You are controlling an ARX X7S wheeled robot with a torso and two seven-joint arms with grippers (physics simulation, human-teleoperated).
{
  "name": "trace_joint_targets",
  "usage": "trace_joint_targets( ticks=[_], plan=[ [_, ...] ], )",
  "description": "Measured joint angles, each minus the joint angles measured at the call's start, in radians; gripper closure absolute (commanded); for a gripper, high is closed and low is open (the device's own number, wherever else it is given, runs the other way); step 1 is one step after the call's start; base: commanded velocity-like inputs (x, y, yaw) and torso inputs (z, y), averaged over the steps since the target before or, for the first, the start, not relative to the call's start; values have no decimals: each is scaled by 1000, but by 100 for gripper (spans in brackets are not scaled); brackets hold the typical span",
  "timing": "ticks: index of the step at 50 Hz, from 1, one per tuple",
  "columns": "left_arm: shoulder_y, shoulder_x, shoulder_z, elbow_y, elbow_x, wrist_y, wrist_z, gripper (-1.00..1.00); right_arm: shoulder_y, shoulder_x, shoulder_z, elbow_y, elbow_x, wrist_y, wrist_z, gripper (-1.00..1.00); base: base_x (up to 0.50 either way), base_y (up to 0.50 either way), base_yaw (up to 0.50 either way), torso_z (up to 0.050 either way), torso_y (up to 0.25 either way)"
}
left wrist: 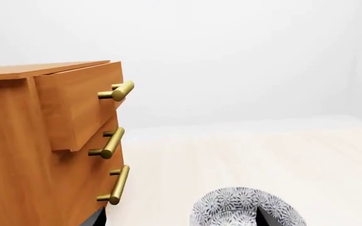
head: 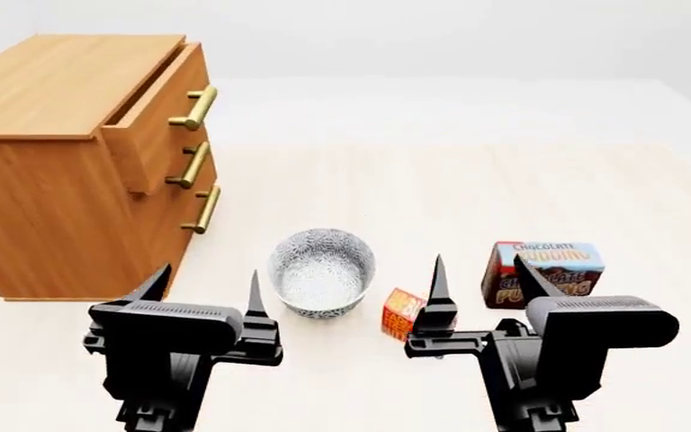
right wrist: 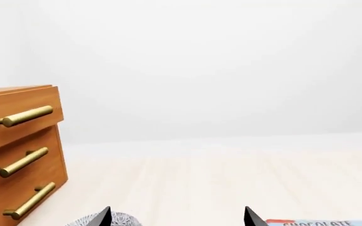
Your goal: Put the butter at the back in the top drawer of the cabinet and close it.
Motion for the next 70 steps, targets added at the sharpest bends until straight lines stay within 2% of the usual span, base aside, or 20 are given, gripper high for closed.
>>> trace_joint_targets(
  ticks=[5,19,32,53,57,61,70],
  plan=[
    [1,0,5,-6,-2,5,0,-100,-1,2,-4,2,0,-3,2,-100,500,0,0,0,0],
    [2,-3,14,-18,-7,16,-2,-100,-4,7,-12,5,1,-21,3,-100,1,0,0,0,1],
    [5,-6,21,-26,-12,24,-4,-100,-6,13,-17,7,12,-28,1,-100,499,0,0,0,0],
    [-9,-18,26,-14,-26,3,-13,-100,-10,23,-25,-4,14,-39,11,-100,0,0,0,0,0],
    [-54,-28,18,11,-45,-60,-16,-100,-10,27,-24,-10,18,-36,14,-100,0,0,0,0,0],
    [-147,-33,-5,49,-92,-183,-19,-100,-11,30,-22,-17,24,-32,17,-100,0,0,0,0,2],
    [-483,2,-97,64,-236,-527,-23,-100,-18,39,-18,-41,39,-22,22,-100,0,0,0,0,0]
  ],
)
